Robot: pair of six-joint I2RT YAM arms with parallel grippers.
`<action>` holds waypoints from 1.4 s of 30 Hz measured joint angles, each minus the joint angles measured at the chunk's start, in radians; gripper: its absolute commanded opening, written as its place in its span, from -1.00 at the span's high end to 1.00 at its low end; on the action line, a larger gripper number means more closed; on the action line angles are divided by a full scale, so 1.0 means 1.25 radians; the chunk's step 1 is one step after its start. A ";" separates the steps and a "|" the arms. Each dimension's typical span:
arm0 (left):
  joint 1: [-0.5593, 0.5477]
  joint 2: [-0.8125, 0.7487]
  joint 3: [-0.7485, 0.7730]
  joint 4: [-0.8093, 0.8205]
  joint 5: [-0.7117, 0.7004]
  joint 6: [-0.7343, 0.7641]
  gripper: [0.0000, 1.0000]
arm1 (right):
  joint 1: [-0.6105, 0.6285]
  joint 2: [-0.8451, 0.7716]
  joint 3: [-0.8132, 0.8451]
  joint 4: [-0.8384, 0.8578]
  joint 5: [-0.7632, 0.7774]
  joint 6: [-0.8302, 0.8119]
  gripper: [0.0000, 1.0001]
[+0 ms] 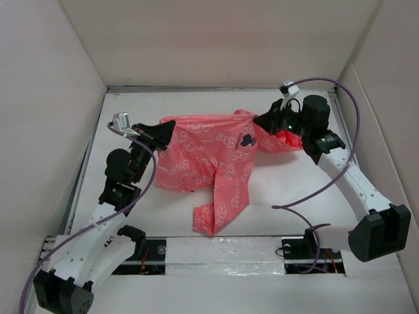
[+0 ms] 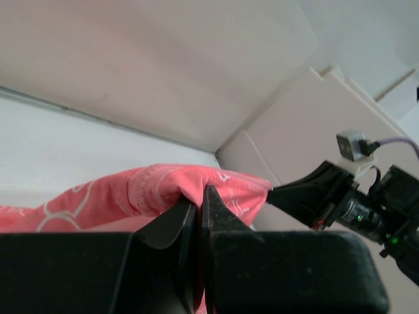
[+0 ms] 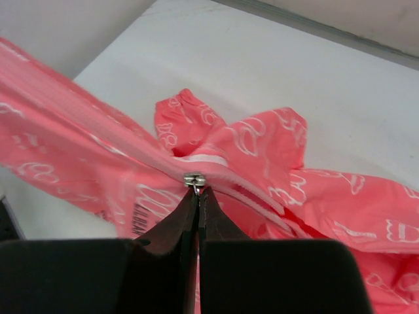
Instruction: Zip up the jacket
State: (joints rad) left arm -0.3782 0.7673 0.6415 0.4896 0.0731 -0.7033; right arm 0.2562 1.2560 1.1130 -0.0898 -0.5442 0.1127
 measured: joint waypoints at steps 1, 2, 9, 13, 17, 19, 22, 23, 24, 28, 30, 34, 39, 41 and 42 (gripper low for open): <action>0.000 -0.024 0.000 -0.017 -0.019 0.003 1.00 | -0.002 0.003 0.000 -0.001 0.012 0.000 1.00; 0.000 -0.048 0.000 -0.033 -0.035 0.007 1.00 | -0.005 0.008 0.000 0.000 0.025 0.000 1.00; 0.000 -0.110 0.045 -0.151 -0.097 0.038 1.00 | -0.032 0.059 -0.001 0.000 0.112 0.011 1.00; -0.001 -0.109 0.112 -0.262 -0.102 0.073 1.00 | -0.067 0.104 0.009 -0.003 0.095 0.028 1.00; -0.002 -0.110 0.143 -0.315 -0.099 0.098 1.00 | -0.094 0.111 0.015 -0.007 0.069 0.047 1.00; -0.003 -0.110 0.143 -0.331 -0.096 0.102 1.00 | -0.107 0.109 0.022 -0.008 0.063 0.054 1.00; -0.003 -0.108 0.143 -0.342 -0.085 0.105 1.00 | -0.120 0.108 0.029 -0.007 0.040 0.060 1.00; -0.003 -0.106 0.145 -0.344 -0.084 0.105 1.00 | -0.121 0.108 0.030 -0.007 0.037 0.061 1.00; -0.002 -0.099 0.150 -0.349 -0.084 0.106 0.87 | -0.121 0.108 0.031 -0.006 0.037 0.061 1.00; 0.015 -0.074 0.190 -0.362 -0.137 0.125 -0.35 | -0.139 0.115 0.031 -0.008 0.103 0.060 1.00; 0.025 -0.074 0.215 -0.377 -0.170 0.129 -0.50 | -0.153 0.126 0.031 -0.008 0.140 0.061 1.00; 0.027 -0.074 0.268 -0.443 -0.215 0.145 -0.78 | -0.147 0.141 0.020 -0.003 0.209 0.065 0.70; 0.027 -0.102 0.279 -0.523 -0.224 0.172 -0.98 | -0.091 0.137 -0.008 -0.004 0.233 0.053 -0.47; 0.027 -0.110 0.279 -0.551 -0.216 0.176 -0.98 | -0.049 0.119 -0.027 -0.008 0.256 0.051 -1.00; 0.027 -0.112 0.279 -0.561 -0.213 0.177 -0.98 | -0.026 0.102 -0.041 -0.014 0.272 0.040 -1.00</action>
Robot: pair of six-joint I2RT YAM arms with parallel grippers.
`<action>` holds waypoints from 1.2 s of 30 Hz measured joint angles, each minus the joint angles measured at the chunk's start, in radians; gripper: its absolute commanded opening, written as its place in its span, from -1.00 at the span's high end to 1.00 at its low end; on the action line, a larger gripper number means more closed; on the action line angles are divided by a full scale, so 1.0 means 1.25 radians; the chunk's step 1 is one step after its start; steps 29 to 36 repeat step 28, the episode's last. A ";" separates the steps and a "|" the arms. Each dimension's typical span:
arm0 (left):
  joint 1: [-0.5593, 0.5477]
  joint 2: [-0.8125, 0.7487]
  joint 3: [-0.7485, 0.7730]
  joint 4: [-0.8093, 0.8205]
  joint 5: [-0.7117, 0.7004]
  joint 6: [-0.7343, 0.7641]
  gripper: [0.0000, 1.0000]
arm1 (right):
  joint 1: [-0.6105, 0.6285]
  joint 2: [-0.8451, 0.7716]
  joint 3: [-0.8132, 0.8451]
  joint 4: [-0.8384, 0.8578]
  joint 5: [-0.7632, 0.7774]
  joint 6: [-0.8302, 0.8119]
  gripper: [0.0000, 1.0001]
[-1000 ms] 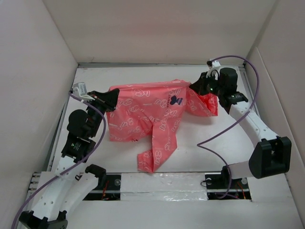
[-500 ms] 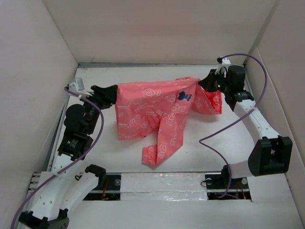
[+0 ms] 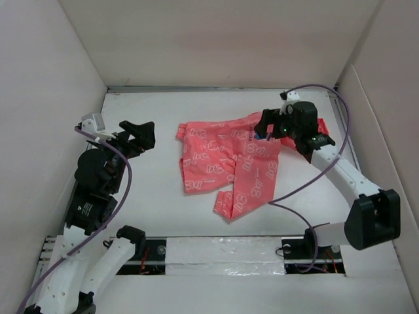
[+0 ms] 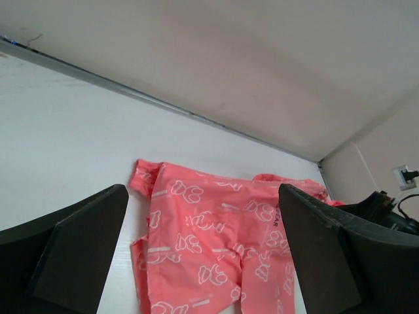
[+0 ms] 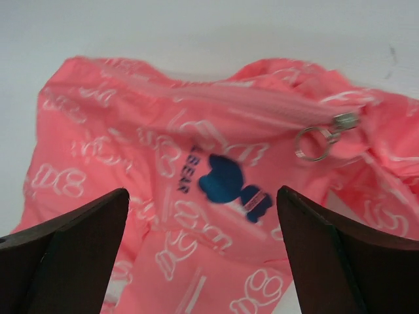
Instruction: Zip up the jacket
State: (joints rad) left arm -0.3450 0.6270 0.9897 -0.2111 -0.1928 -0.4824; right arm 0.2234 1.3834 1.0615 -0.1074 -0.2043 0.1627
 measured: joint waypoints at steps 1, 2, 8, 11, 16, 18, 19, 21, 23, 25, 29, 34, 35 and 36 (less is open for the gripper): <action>0.000 -0.002 0.000 -0.009 0.002 0.001 -0.98 | 0.021 -0.023 -0.012 -0.013 0.012 -0.003 -1.00; 0.000 -0.005 0.000 -0.023 0.007 0.002 -0.98 | 0.035 -0.050 -0.020 -0.029 0.019 -0.008 -1.00; 0.000 -0.027 -0.028 -0.077 0.029 0.002 -0.98 | 0.058 -0.301 -0.039 -0.068 0.098 -0.020 -1.00; 0.000 -0.047 -0.036 -0.095 0.042 0.002 -0.98 | 0.064 -0.465 -0.064 -0.051 0.129 -0.019 -0.95; 0.000 -0.084 -0.038 -0.102 0.066 0.003 -0.98 | 0.080 -0.676 -0.146 -0.022 0.133 0.003 -1.00; 0.000 -0.098 -0.038 -0.104 0.075 0.006 -0.98 | 0.088 -0.726 -0.183 -0.032 0.139 0.019 -1.00; 0.000 -0.103 -0.038 -0.106 0.080 0.008 -0.98 | 0.092 -0.757 -0.207 -0.042 0.147 0.021 -1.00; 0.000 -0.115 -0.038 -0.110 0.089 0.011 -0.98 | 0.097 -0.791 -0.230 -0.075 0.173 0.027 -1.00; 0.000 -0.129 -0.038 -0.111 0.100 0.013 -0.98 | 0.100 -0.817 -0.240 -0.107 0.202 0.030 -1.00; 0.000 -0.146 -0.038 -0.108 0.111 0.016 -0.98 | 0.101 -0.832 -0.243 -0.123 0.221 0.030 -1.00; 0.000 -0.161 -0.038 -0.098 0.125 0.019 -0.98 | 0.101 -0.836 -0.242 -0.130 0.230 0.032 -1.00; 0.000 -0.161 -0.038 -0.098 0.125 0.019 -0.98 | 0.101 -0.836 -0.242 -0.130 0.230 0.032 -1.00; 0.000 -0.161 -0.038 -0.098 0.125 0.019 -0.98 | 0.101 -0.836 -0.242 -0.130 0.230 0.032 -1.00; 0.000 -0.161 -0.038 -0.098 0.125 0.019 -0.98 | 0.101 -0.836 -0.242 -0.130 0.230 0.032 -1.00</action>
